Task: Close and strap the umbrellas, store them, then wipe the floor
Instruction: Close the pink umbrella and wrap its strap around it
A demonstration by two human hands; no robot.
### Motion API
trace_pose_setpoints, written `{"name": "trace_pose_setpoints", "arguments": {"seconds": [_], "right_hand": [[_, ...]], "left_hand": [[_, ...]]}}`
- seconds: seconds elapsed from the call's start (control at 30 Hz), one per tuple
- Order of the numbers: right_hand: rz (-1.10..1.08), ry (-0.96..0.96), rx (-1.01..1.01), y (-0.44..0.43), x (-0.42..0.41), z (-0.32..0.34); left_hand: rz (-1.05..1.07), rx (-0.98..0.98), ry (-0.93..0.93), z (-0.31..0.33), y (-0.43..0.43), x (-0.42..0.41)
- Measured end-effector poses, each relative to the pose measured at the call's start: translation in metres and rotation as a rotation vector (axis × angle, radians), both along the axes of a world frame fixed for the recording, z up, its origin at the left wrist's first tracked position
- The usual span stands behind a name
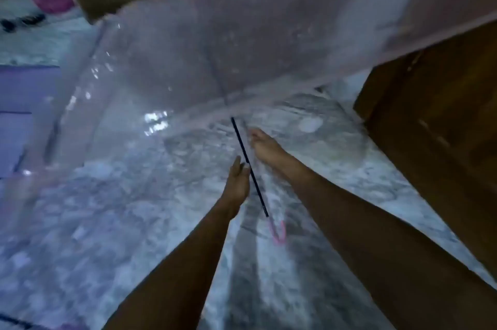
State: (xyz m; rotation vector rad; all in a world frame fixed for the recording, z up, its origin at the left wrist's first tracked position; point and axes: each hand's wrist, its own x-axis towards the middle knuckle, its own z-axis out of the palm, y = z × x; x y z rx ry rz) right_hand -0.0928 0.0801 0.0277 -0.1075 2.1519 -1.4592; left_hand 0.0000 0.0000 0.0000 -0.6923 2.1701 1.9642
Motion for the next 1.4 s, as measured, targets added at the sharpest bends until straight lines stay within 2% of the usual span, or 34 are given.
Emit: {"name": "trace_pose_setpoints", "arguments": {"seconds": [0.13,0.2,0.3,0.47,0.63,0.7,0.83,0.9,1.0,1.07,1.17,1.27,1.33,1.4], "right_hand": [[0.119,-0.013,-0.016,-0.021,-0.010,0.027],[0.134,0.000,-0.019,-0.016,0.003,0.046],[0.137,0.014,-0.035,0.009,0.027,0.091],[0.115,-0.094,-0.016,0.061,0.058,0.213],[0.027,-0.121,0.030,0.104,0.101,0.378],[-0.064,-0.161,-0.047,0.120,0.118,0.444],[-0.170,-0.198,-0.257,0.146,0.143,0.549],[-0.221,-0.163,-0.267,0.151,0.155,0.592],[-0.363,-0.073,-0.252,0.147,0.171,0.649],[-0.463,-0.026,-0.317,0.144,0.183,0.677],[-0.655,0.052,-0.391,0.141,0.210,0.718],[-0.804,0.126,-0.271,0.135,0.247,0.765],[-0.877,0.133,-0.364,0.135,0.278,0.794],[-0.999,0.165,-0.558,0.139,0.311,0.821]], "left_hand": [[0.039,0.024,0.021,-0.002,-0.008,-0.017],[0.021,0.014,0.025,0.025,-0.004,0.001],[-0.032,0.101,0.017,0.087,0.009,0.036],[-0.129,0.231,-0.127,0.241,0.041,0.076],[-0.230,0.274,-0.286,0.417,0.069,0.101],[-0.263,0.305,-0.307,0.487,0.078,0.108],[-0.209,0.527,-0.311,0.597,0.092,0.119],[-0.205,0.480,-0.306,0.636,0.096,0.128],[-0.202,0.297,-0.248,0.688,0.100,0.133],[-0.219,0.162,-0.181,0.719,0.100,0.131],[-0.332,0.100,-0.063,0.757,0.094,0.136],[-0.486,0.069,0.054,0.791,0.077,0.146],[-0.597,0.025,0.128,0.809,0.066,0.157],[-0.743,0.025,0.199,0.830,0.055,0.173]]}}
